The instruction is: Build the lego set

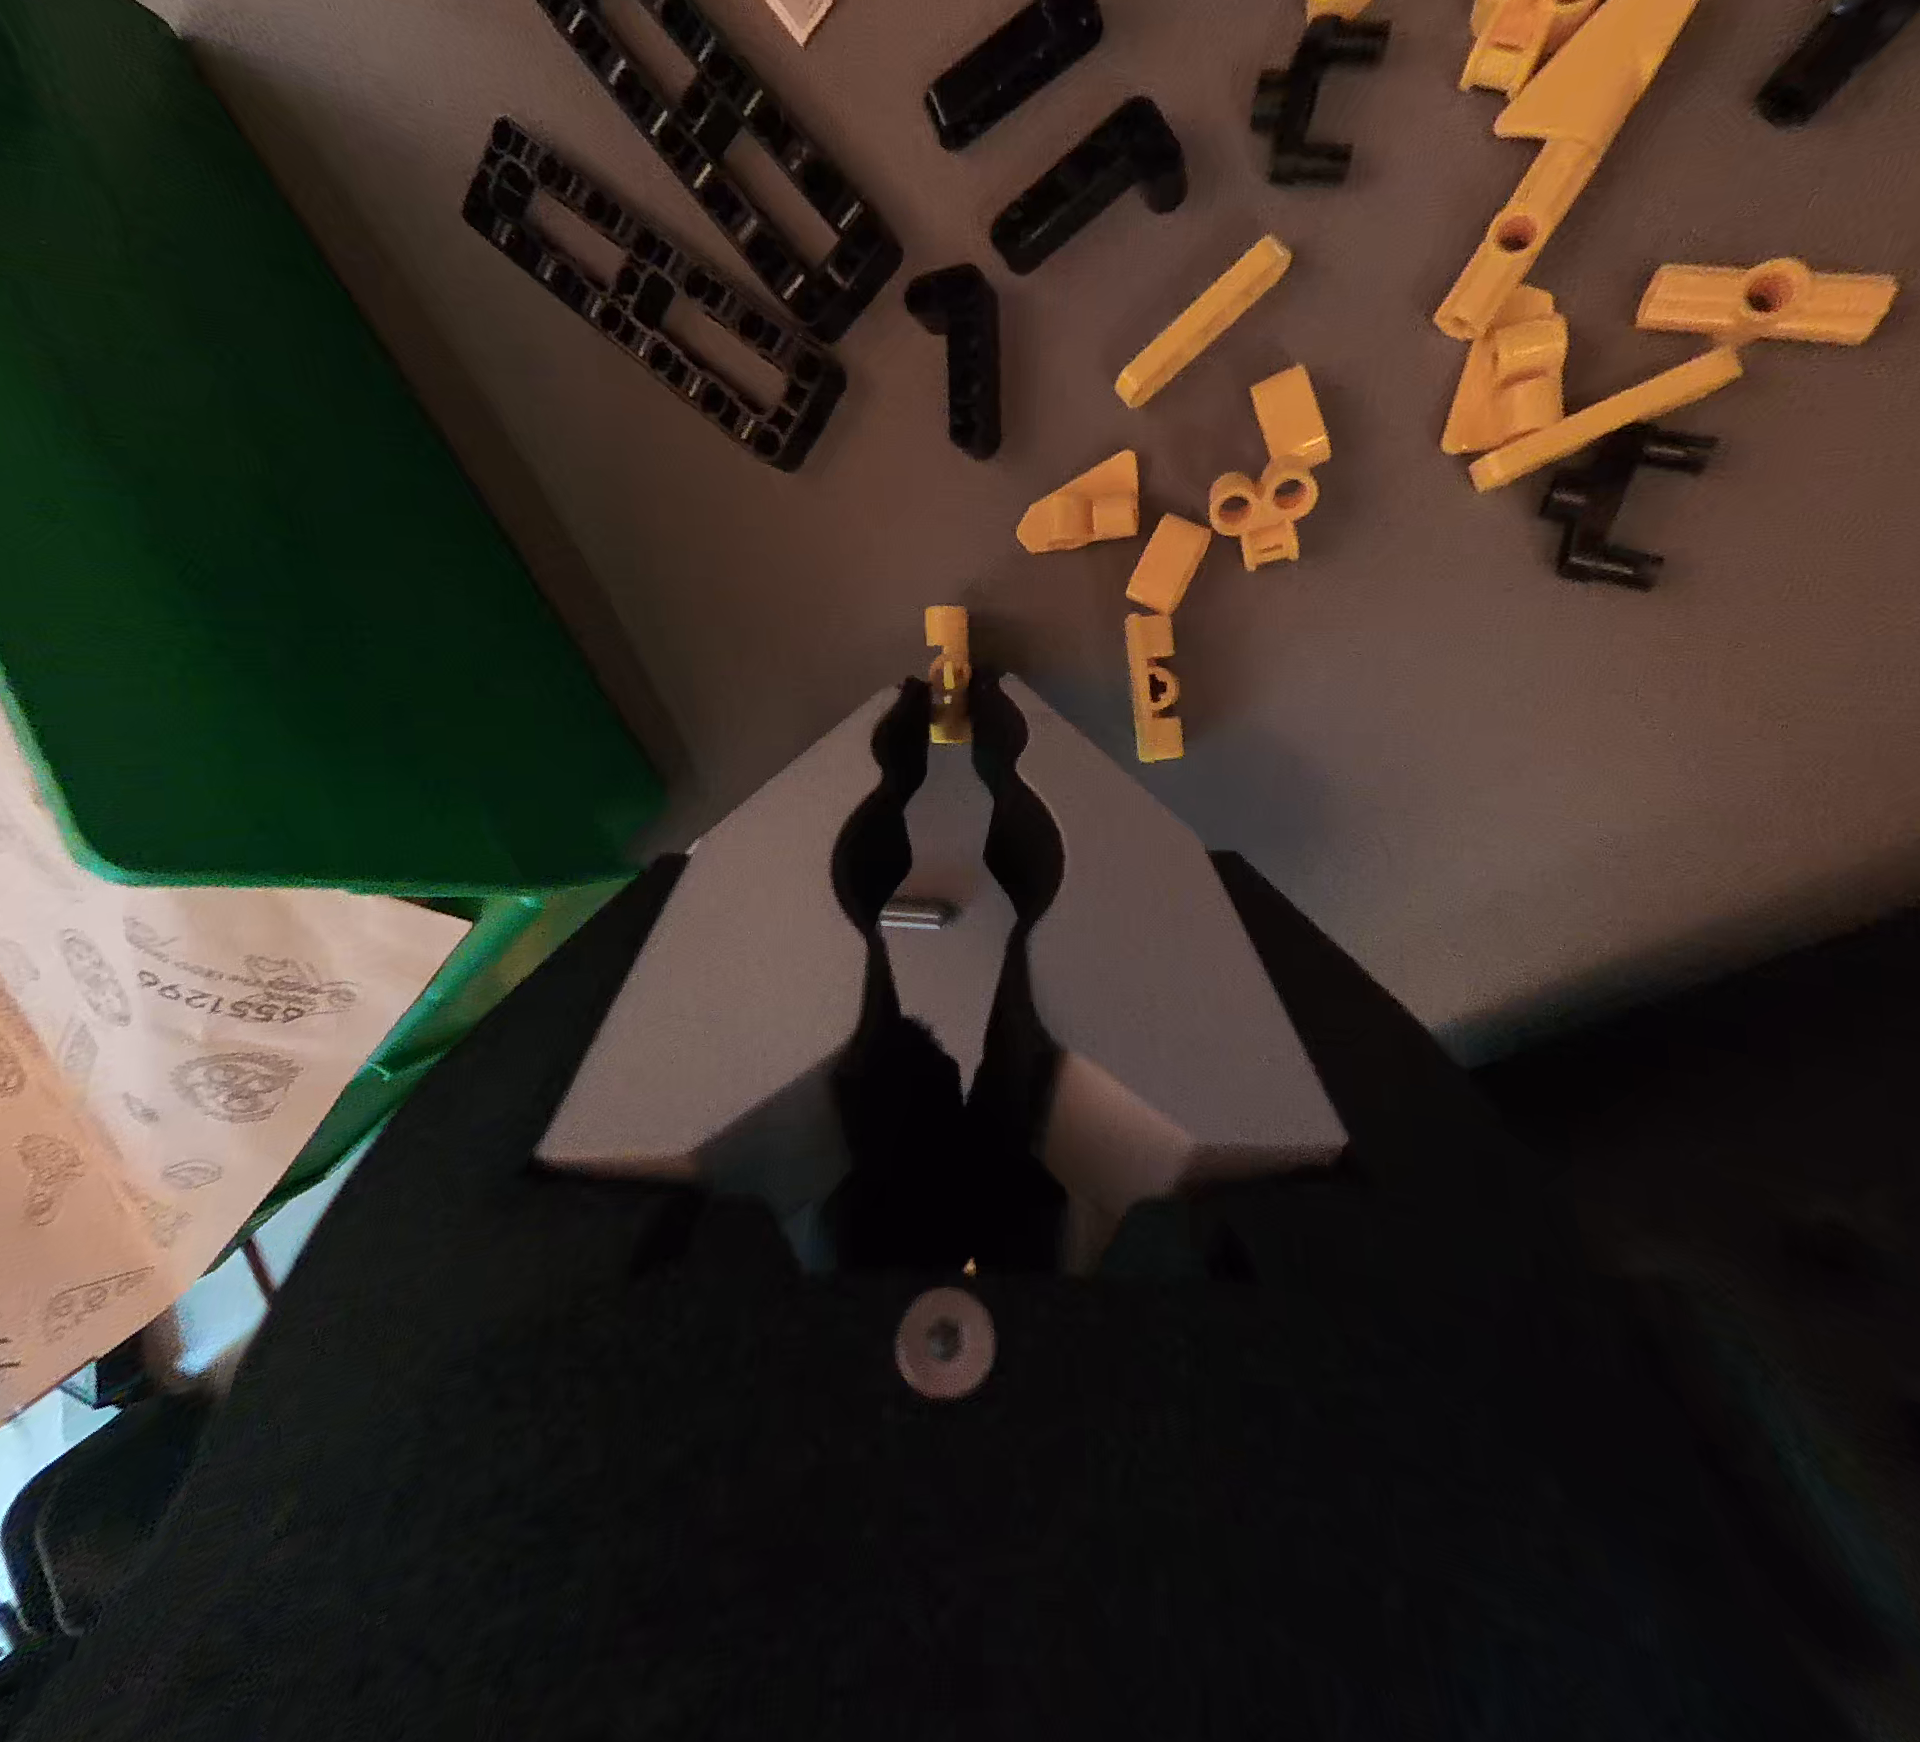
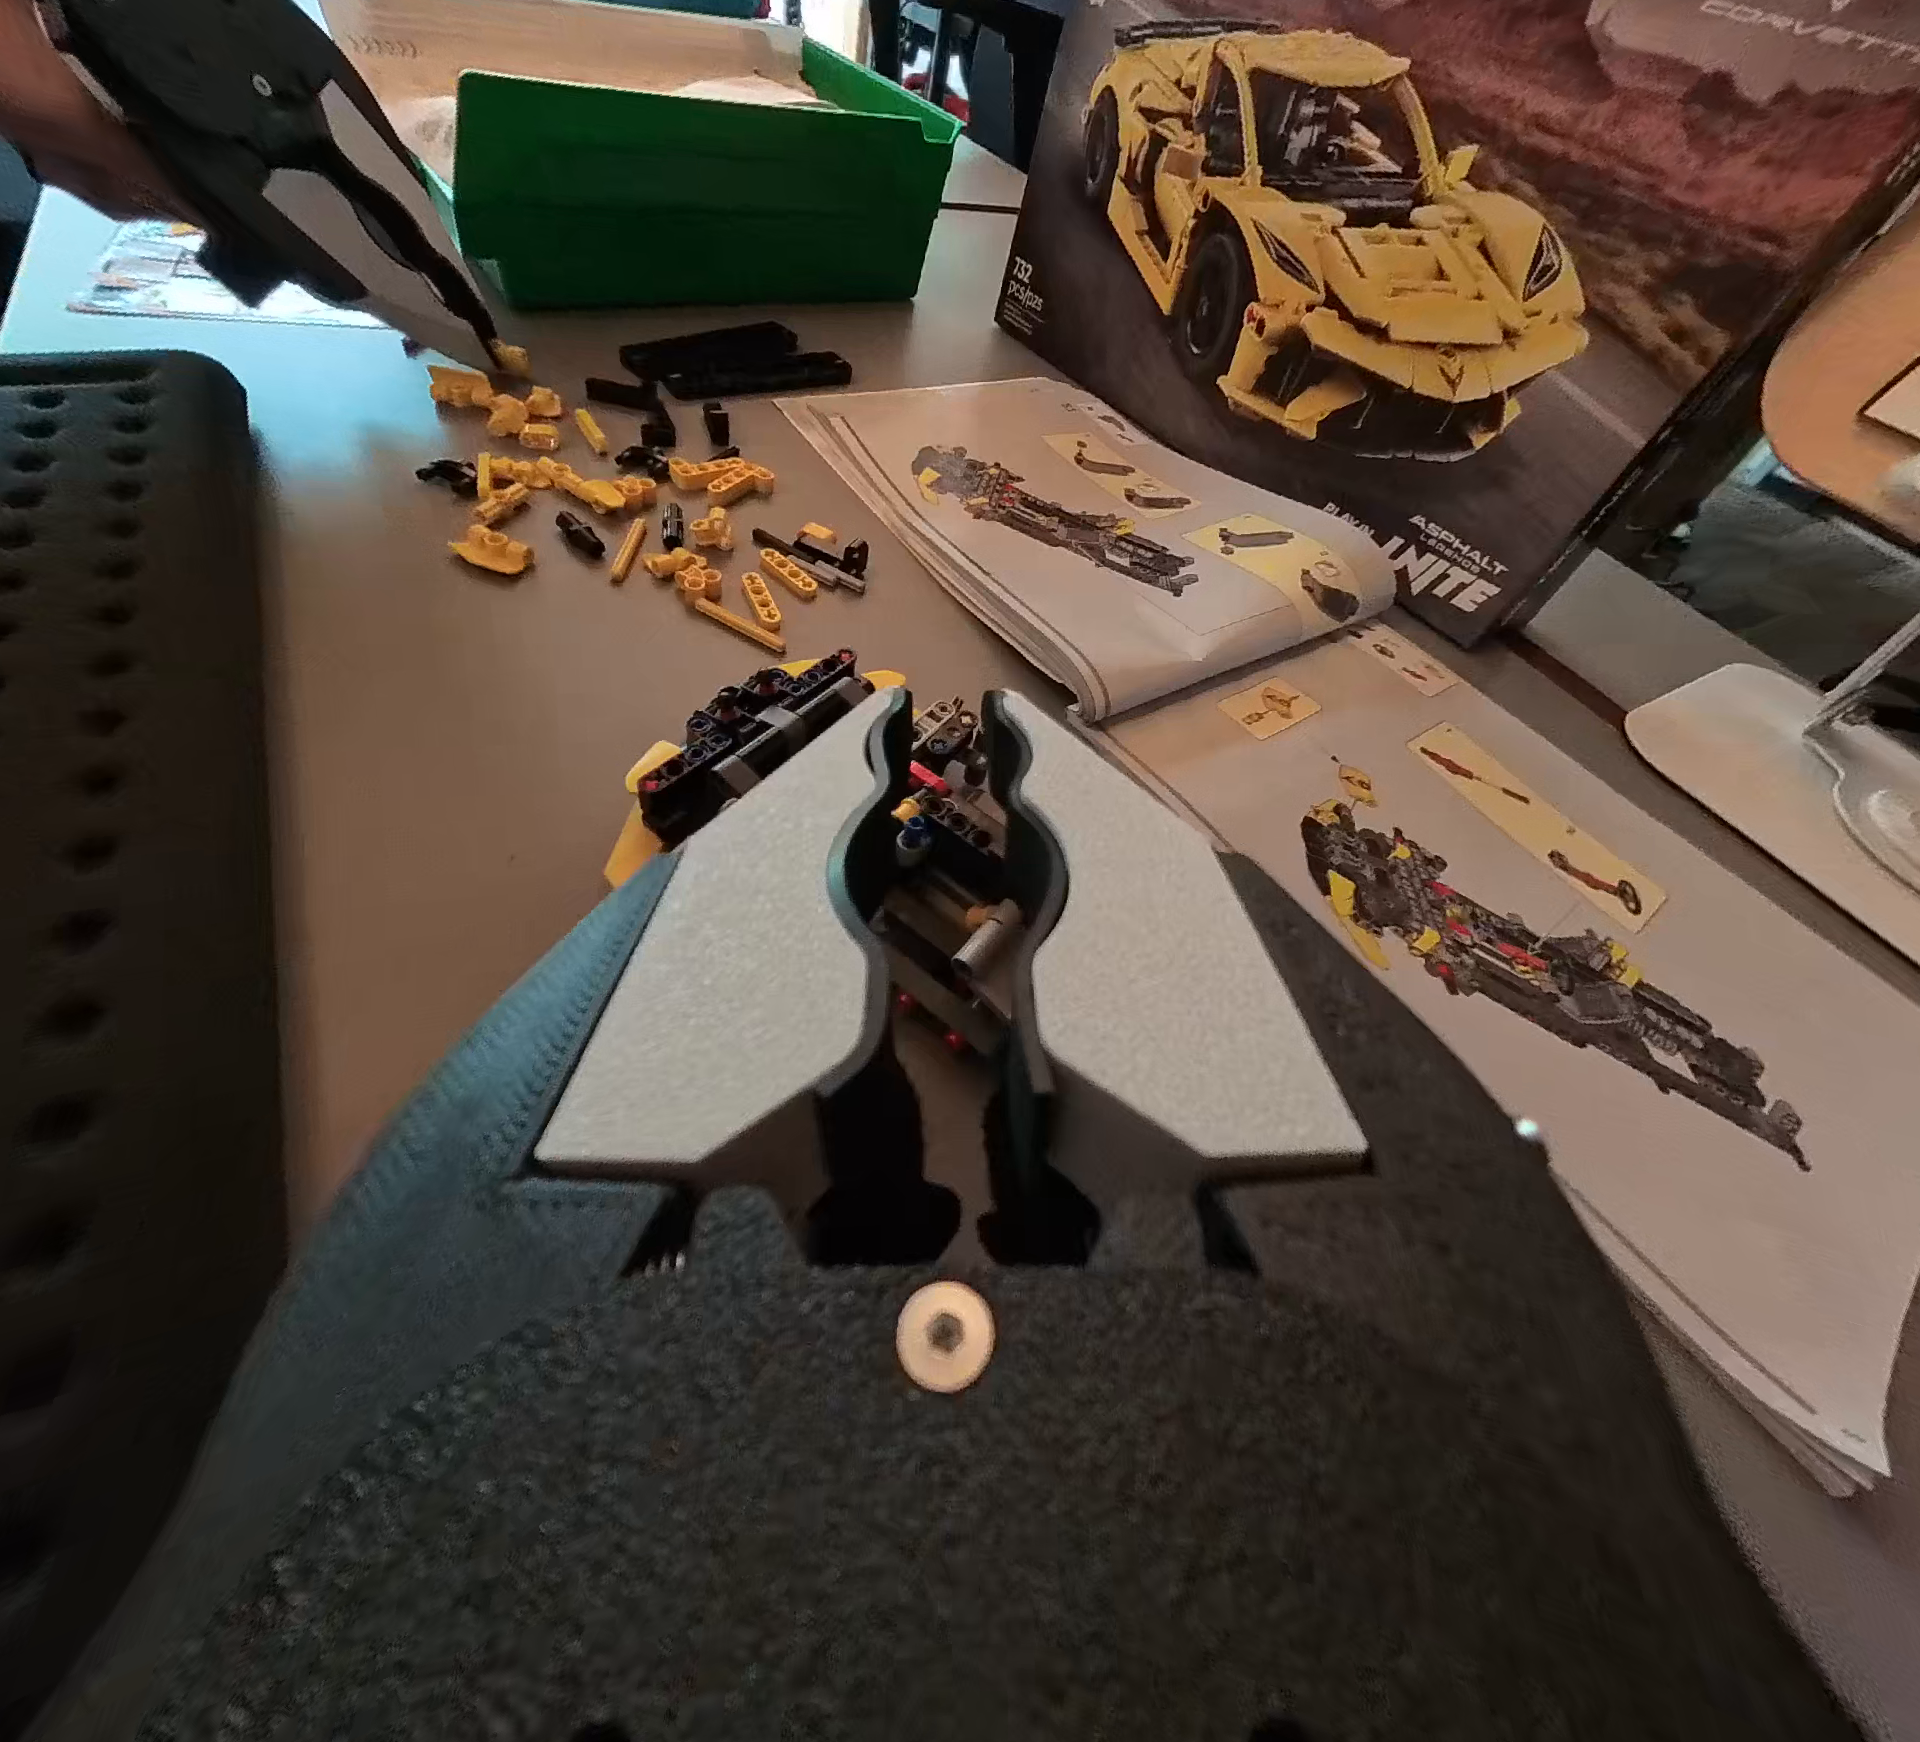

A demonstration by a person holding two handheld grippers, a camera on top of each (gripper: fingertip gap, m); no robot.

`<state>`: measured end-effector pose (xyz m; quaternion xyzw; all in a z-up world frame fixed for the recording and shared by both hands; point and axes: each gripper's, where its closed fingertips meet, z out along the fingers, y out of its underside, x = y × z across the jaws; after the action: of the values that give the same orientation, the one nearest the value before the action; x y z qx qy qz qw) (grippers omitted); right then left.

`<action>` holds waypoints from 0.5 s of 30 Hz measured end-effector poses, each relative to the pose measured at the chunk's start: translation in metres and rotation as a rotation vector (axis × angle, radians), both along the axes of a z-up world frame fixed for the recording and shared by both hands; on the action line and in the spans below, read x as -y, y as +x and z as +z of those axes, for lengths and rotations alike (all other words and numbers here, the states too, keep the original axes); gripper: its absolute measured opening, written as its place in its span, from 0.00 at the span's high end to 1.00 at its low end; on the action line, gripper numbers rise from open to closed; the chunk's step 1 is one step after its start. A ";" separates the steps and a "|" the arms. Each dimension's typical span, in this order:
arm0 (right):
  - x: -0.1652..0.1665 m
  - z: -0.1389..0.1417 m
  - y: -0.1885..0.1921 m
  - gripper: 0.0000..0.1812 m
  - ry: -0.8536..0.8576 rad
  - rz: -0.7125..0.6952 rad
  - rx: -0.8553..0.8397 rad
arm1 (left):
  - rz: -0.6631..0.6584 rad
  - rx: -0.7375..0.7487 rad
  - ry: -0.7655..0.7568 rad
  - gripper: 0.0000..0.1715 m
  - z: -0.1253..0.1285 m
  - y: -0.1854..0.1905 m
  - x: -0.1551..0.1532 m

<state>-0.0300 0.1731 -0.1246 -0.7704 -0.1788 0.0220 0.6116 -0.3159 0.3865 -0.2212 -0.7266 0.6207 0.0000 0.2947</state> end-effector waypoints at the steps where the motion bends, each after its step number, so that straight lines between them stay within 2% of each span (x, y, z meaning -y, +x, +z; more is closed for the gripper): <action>1: 0.000 0.000 0.001 0.93 -0.003 0.000 -0.010 | 0.010 0.006 0.003 0.96 0.000 0.000 -0.001; 10: 0.001 -0.005 0.000 0.95 -0.077 0.047 -0.131 | 0.040 0.053 -0.030 0.92 0.002 0.002 0.003; 15: 0.000 -0.008 0.011 0.96 -0.113 0.016 -0.191 | 0.064 0.110 0.016 0.92 0.023 0.010 0.004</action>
<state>-0.0192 0.1735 -0.1330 -0.7967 -0.1244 0.1102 0.5810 -0.3059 0.3823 -0.1980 -0.7425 0.5799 -0.0257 0.3342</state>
